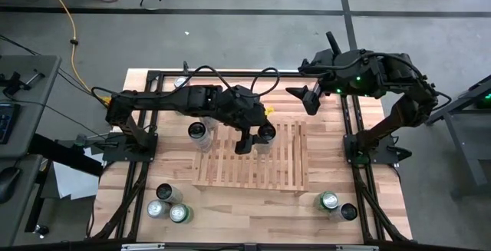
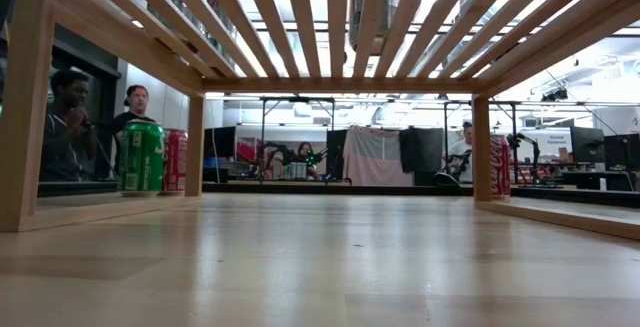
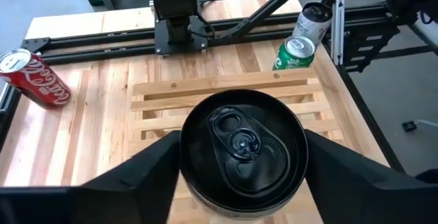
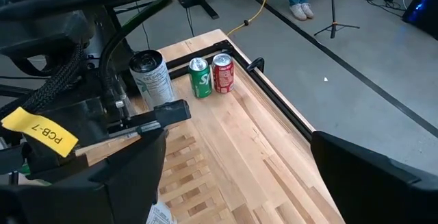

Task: Place canned beverage on shelf
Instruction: Put the top right white yellow soda can on the shelf, then put the white yellow soda can aligned with other white yellow soda can on the shelf

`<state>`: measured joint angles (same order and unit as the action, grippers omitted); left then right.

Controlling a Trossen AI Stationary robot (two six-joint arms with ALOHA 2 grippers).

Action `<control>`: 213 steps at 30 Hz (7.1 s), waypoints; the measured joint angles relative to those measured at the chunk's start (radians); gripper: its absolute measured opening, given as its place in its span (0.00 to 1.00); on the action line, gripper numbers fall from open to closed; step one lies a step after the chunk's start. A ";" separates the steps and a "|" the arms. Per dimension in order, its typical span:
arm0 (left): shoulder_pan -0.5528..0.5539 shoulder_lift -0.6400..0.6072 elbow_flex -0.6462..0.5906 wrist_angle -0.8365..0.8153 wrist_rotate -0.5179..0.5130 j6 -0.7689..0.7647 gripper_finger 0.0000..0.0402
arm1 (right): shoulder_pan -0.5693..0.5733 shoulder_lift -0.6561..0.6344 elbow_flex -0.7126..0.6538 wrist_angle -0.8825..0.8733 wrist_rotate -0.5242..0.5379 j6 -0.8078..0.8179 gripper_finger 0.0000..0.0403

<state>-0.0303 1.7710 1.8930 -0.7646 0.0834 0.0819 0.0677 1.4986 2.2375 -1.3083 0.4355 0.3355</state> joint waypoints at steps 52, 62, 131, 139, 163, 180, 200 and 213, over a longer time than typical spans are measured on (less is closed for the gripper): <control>0.134 -0.457 -0.460 0.026 -0.165 -0.099 0.58 | 0.000 0.034 0.000 -0.003 -0.024 -0.021 0.87; 0.134 -0.458 -0.459 0.012 -0.166 -0.103 0.71 | 0.000 0.034 0.000 -0.003 -0.023 -0.019 0.87; -0.081 -0.823 -0.197 -0.516 -0.141 -0.818 0.75 | -0.002 0.033 0.000 -0.003 0.008 -0.030 0.87; -0.388 -0.757 -0.197 -0.537 -0.299 -1.040 0.75 | -0.002 0.033 0.000 -0.026 0.012 -0.030 0.87; -1.023 -0.458 -0.469 -0.724 -0.311 -2.375 0.75 | -0.003 0.033 0.000 -0.061 0.122 -0.104 0.87; -0.943 -0.351 -0.540 -0.708 -0.240 -2.279 0.75 | -0.001 0.034 -0.002 -0.076 0.032 0.224 0.87; -0.904 -0.266 -0.540 -0.667 -0.257 -2.306 0.75 | -0.001 0.034 -0.002 -0.180 0.025 0.141 0.87; -0.898 -0.266 -0.540 -0.661 -0.228 -2.245 0.75 | -0.001 0.034 -0.002 -0.182 0.025 0.127 0.87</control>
<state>-0.9283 1.5055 1.3525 -1.4253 -0.1443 -2.1632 0.0662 1.5330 2.2353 -1.4899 0.4606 0.4629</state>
